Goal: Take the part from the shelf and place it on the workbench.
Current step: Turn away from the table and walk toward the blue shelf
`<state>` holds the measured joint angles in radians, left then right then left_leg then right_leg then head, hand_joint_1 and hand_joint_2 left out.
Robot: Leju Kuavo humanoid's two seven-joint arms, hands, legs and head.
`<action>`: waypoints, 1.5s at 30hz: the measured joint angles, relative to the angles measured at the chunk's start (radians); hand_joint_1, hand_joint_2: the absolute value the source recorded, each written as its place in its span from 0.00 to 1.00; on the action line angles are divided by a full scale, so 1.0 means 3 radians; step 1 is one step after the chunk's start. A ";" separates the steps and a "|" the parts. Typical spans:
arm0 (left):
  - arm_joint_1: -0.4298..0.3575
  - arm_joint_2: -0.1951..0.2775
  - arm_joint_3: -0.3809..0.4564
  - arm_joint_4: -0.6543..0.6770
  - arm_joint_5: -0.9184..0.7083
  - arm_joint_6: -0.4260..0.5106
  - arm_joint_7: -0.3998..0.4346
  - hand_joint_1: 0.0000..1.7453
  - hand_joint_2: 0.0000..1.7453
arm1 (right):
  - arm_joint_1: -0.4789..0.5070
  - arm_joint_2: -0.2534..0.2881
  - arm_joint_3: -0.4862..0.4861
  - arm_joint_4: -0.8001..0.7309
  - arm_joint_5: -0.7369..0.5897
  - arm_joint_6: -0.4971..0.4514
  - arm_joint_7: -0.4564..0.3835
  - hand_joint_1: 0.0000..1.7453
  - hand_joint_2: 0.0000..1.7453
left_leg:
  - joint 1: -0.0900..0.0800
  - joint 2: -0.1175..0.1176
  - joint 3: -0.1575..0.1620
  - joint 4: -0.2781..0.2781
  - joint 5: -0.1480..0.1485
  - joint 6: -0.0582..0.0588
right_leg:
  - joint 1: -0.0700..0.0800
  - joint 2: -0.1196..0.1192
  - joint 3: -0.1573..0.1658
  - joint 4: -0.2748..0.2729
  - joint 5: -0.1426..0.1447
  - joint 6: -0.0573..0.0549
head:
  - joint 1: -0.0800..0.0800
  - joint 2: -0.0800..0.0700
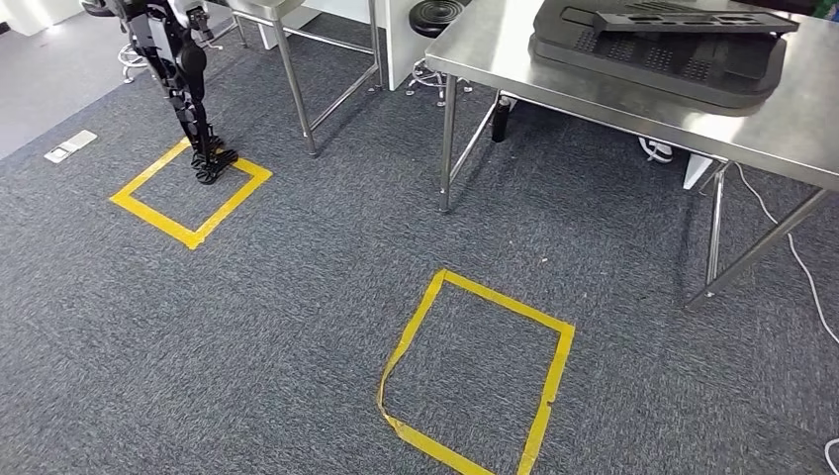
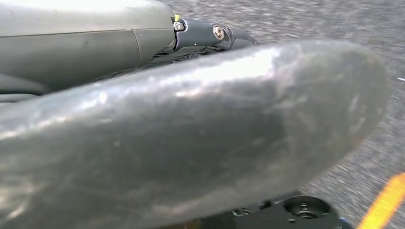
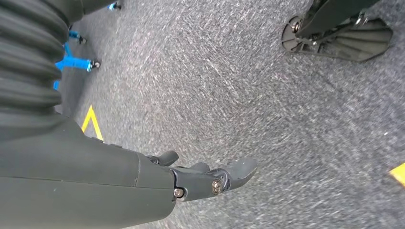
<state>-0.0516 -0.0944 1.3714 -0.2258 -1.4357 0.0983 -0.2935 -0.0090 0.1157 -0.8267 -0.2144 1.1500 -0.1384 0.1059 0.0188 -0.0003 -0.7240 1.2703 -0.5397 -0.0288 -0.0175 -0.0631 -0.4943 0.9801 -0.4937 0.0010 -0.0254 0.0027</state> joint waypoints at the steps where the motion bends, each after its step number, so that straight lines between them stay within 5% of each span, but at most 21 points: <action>1: 0.0002 0.0001 -0.0017 0.0000 -0.0025 0.0003 0.0033 0.00 0.00 | -0.0002 0.0002 0.0000 0.0000 0.0005 0.0002 0.0000 0.00 1.00 | 0.0015 0.0042 0.0109 -0.0192 0.0110 -0.0015 | -0.0008 -0.0040 0.0012 0.0006 -0.0014 0.0016 | 0.0000 0.0000; 4: -0.0002 -0.0006 -0.0078 0.0003 -0.0110 0.0030 0.0151 0.00 0.00 | -0.0008 0.0000 0.0000 0.0001 0.0020 0.0003 0.0000 0.00 1.00 | 0.0013 0.0202 0.0400 -0.0713 0.0287 -0.0012 | 0.0009 -0.0141 0.0029 0.0037 -0.0074 0.0088 | -0.0004 0.0000; 7: 0.0001 -0.0009 -0.0145 0.0004 -0.0198 0.0100 0.0299 0.00 0.00 | -0.0036 0.0000 0.0001 0.0001 0.0036 0.0004 0.0003 0.00 1.00 | -0.0013 0.0119 0.0396 -0.0759 0.0290 0.0071 | 0.0021 -0.0209 0.0057 0.0027 -0.0089 0.0139 | 0.0000 0.0000; 9: 0.0005 -0.0008 -0.0187 0.0004 -0.0241 0.0136 0.0372 0.00 0.00 | -0.0046 -0.0003 0.0001 0.0001 0.0052 0.0006 0.0009 0.00 1.00 | -0.0012 0.0045 0.0383 -0.0773 0.0311 0.0123 | 0.0008 -0.0080 0.0025 0.0117 -0.0155 0.0156 | 0.0004 0.0000; 11: 0.0002 -0.0007 -0.0227 0.0004 -0.0279 0.0162 0.0432 0.00 0.00 | -0.0041 -0.0005 0.0001 0.0002 0.0068 0.0011 0.0013 0.00 1.00 | -0.0009 -0.0033 0.0366 -0.0780 0.0329 0.0165 | -0.0001 0.0125 -0.0161 0.0484 -0.0336 0.0127 | 0.0015 0.0000; 14: -0.0003 -0.0007 -0.0293 0.0004 -0.0345 0.0223 0.0527 0.00 0.00 | -0.0032 -0.0004 0.0001 0.0003 0.0080 0.0017 -0.0030 0.00 1.00 | -0.0021 -0.0184 0.0341 -0.0780 0.0346 0.0194 | 0.0003 0.0202 -0.0464 0.1043 -0.0505 0.0116 | 0.0018 0.0000; 16: -0.0002 -0.0009 -0.0324 0.0006 -0.0351 0.0249 0.0542 0.00 0.00 | -0.0036 -0.0006 0.0002 0.0003 0.0088 0.0020 -0.0089 0.00 1.00 | -0.0024 -0.0288 0.0339 -0.0780 0.0357 0.0193 | 0.0003 0.0231 -0.0395 0.0835 -0.0364 0.0158 | 0.0019 0.0000; 18: -0.0009 -0.0016 -0.0341 0.0013 -0.0329 0.0217 0.0554 0.00 0.00 | -0.0047 -0.0014 0.0005 0.0003 0.0097 0.0030 -0.0104 0.00 1.00 | -0.0030 -0.0386 0.0335 -0.0776 0.0374 0.0175 | 0.0008 0.0367 -0.0186 0.0356 -0.0162 0.0172 | 0.0020 0.0000; 20: -0.0014 -0.0022 -0.0350 0.0022 -0.0292 0.0159 0.0591 0.00 0.00 | -0.0059 -0.0022 0.0008 0.0005 0.0112 0.0053 -0.0064 0.00 1.00 | -0.0037 -0.0463 0.0324 -0.0781 0.0393 0.0142 | 0.0019 0.0460 -0.0078 0.0100 -0.0071 0.0144 | 0.0017 0.0000; 22: 0.0002 -0.0024 -0.0351 0.0027 -0.0258 0.0116 0.0616 0.00 0.00 | -0.0072 -0.0021 0.0013 0.0008 0.0128 0.0071 -0.0016 0.00 1.00 | -0.0037 -0.0529 0.0314 -0.0802 0.0420 0.0096 | 0.0022 0.0403 -0.0064 0.0074 -0.0048 0.0106 | 0.0016 0.0000; 24: 0.0021 -0.0027 -0.0351 0.0030 -0.0239 0.0097 0.0613 0.00 0.00 | -0.0068 -0.0020 0.0016 0.0009 0.0137 0.0078 0.0004 0.00 1.00 | -0.0043 -0.0420 0.0273 -0.0744 0.0379 0.0068 | -0.0003 0.0312 -0.0038 0.0047 -0.0016 0.0057 | 0.0008 0.0000; 27: 0.0024 -0.0031 -0.0352 0.0032 -0.0234 0.0089 0.0607 0.00 0.00 | -0.0028 -0.0021 0.0017 0.0010 0.0143 0.0081 0.0012 0.00 1.00 | -0.0039 -0.0087 0.0037 -0.0235 0.0063 0.0040 | -0.0008 0.0157 -0.0024 0.0027 0.0001 0.0007 | -0.0010 0.0000; 29: 0.0022 -0.0035 -0.0352 0.0033 -0.0233 0.0085 0.0606 0.00 0.00 | -0.0015 -0.0021 0.0017 0.0011 0.0144 0.0082 0.0013 0.00 1.00 | -0.0014 -0.0032 -0.0100 0.0082 -0.0053 0.0010 | 0.0002 0.0048 -0.0027 0.0028 -0.0004 0.0004 | -0.0010 0.0000; 31: 0.0025 -0.0035 -0.0352 0.0033 -0.0233 0.0081 0.0606 0.00 0.00 | -0.0017 -0.0019 0.0017 0.0011 0.0144 0.0083 0.0013 0.00 1.00 | 0.0015 0.0013 0.0005 -0.0057 0.0059 -0.0017 | -0.0003 -0.0049 -0.0028 0.0030 -0.0018 0.0017 | -0.0011 0.0000; 33: 0.0020 -0.0036 -0.0352 0.0033 -0.0233 0.0078 0.0606 0.00 0.00 | -0.0018 -0.0019 0.0017 0.0011 0.0144 0.0085 0.0013 0.00 1.00 | 0.0028 0.0147 0.0278 -0.0491 0.0226 -0.0037 | -0.0001 -0.0130 -0.0014 0.0041 -0.0049 0.0056 | -0.0013 0.0000; 35: 0.0008 -0.0040 -0.0352 0.0034 -0.0233 0.0074 0.0605 0.00 0.00 | -0.0021 -0.0022 0.0017 0.0011 0.0144 0.0085 0.0013 0.00 1.00 | 0.0015 0.0223 0.0416 -0.0727 0.0279 -0.0013 | 0.0014 -0.0193 0.0009 0.0054 -0.0078 0.0100 | 0.0002 0.0000; 38: 0.0006 -0.0041 -0.0352 0.0034 -0.0225 0.0066 0.0602 0.00 0.00 | -0.0050 -0.0021 0.0018 0.0011 0.0146 0.0085 0.0014 0.00 1.00 | -0.0011 0.0117 0.0389 -0.0754 0.0291 0.0072 | 0.0013 -0.0242 0.0048 0.0048 -0.0091 0.0152 | 0.0016 0.0000; 40: 0.0004 -0.0039 -0.0347 0.0034 -0.0182 0.0019 0.0605 0.00 0.00 | -0.0052 -0.0022 0.0019 0.0012 0.0151 0.0090 0.0014 0.00 1.00 | -0.0005 0.0039 0.0377 -0.0778 0.0320 0.0128 | 0.0001 -0.0070 -0.0018 0.0191 -0.0188 0.0161 | 0.0022 0.0000; 42: -0.0005 -0.0036 -0.0332 0.0034 -0.0133 -0.0068 0.0605 0.00 0.00 | -0.0042 -0.0023 0.0019 0.0012 0.0163 0.0103 0.0013 0.00 1.00 | -0.0005 -0.0044 0.0359 -0.0789 0.0341 0.0167 | -0.0008 0.0143 -0.0220 0.0608 -0.0385 0.0131 | 0.0030 0.0000; 44: -0.0011 -0.0035 -0.0314 0.0034 -0.0113 -0.0138 0.0601 0.00 0.00 | -0.0034 -0.0023 0.0019 0.0013 0.0176 0.0112 0.0013 0.00 1.00 | -0.0013 -0.0149 0.0339 -0.0789 0.0353 0.0184 | -0.0007 0.0199 -0.0432 0.1019 -0.0517 0.0128 | 0.0031 0.0000; 45: -0.0009 -0.0035 -0.0306 0.0034 -0.0108 -0.0160 0.0600 0.00 0.00 | -0.0032 -0.0024 0.0019 0.0013 0.0181 0.0113 0.0012 0.00 1.00 | -0.0015 -0.0204 0.0335 -0.0789 0.0358 0.0185 | -0.0007 0.0207 -0.0467 0.1065 -0.0506 0.0146 | 0.0032 0.0000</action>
<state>-0.0544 -0.1049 1.2795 -0.2155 -1.4681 0.0504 -0.1135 -0.0186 0.1086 -0.8209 -0.2106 1.2044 -0.1045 0.1096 0.0142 -0.0615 -0.6234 1.0336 -0.4321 0.0269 -0.0195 -0.0012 -0.6344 1.2996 -0.6454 0.0448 -0.0156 0.0027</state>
